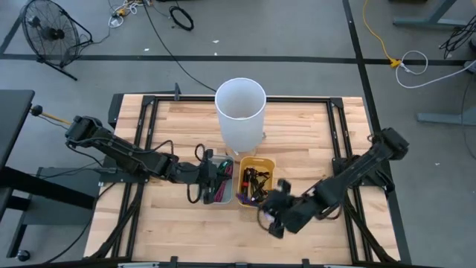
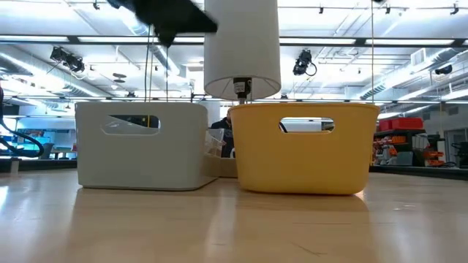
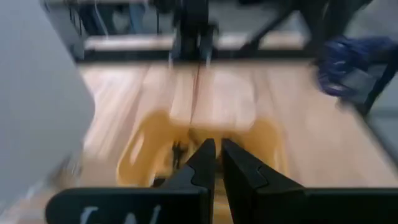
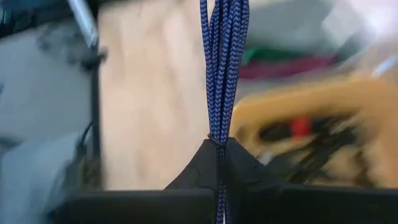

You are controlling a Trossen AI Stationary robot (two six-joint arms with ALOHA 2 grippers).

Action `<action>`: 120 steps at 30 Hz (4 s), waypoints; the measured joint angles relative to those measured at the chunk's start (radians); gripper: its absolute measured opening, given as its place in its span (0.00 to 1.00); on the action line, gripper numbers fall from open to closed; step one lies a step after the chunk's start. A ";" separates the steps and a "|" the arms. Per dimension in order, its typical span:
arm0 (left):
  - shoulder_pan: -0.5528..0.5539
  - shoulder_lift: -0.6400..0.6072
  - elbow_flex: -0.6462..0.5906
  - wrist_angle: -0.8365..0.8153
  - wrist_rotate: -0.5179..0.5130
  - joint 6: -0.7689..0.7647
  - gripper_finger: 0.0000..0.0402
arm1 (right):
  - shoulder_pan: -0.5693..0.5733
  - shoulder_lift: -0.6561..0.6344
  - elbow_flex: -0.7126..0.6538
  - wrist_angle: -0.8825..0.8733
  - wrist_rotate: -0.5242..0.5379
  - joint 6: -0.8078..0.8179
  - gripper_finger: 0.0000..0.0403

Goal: Pick & Place USB Port
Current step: Put the purple charger cable into the gray bin

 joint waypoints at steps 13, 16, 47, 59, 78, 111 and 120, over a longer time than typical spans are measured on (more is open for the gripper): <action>0.030 0.000 0.000 0.466 0.217 0.050 0.08 | -0.002 -0.181 0.000 0.110 0.483 -0.356 0.00; 0.036 0.000 0.000 0.486 0.208 0.063 0.08 | -0.004 -0.170 -0.013 0.190 0.488 -0.424 0.00; 0.036 0.000 0.000 0.540 0.156 0.114 0.44 | -0.151 -0.069 -0.093 0.591 0.201 -0.658 0.00; 0.038 0.000 0.000 0.518 0.123 0.110 0.06 | -0.185 -0.053 -0.093 0.596 0.102 -0.652 0.03; 0.041 -0.103 0.000 0.062 -0.065 -0.072 0.06 | -0.179 -0.107 -0.093 0.316 0.090 -0.580 0.20; 0.075 -0.111 0.000 -0.517 0.154 -0.562 0.13 | -0.180 -0.127 -0.093 0.269 0.101 -0.521 0.20; 0.075 -0.111 0.000 -0.568 0.126 -0.572 0.29 | -0.180 -0.127 -0.093 0.268 0.101 -0.521 0.20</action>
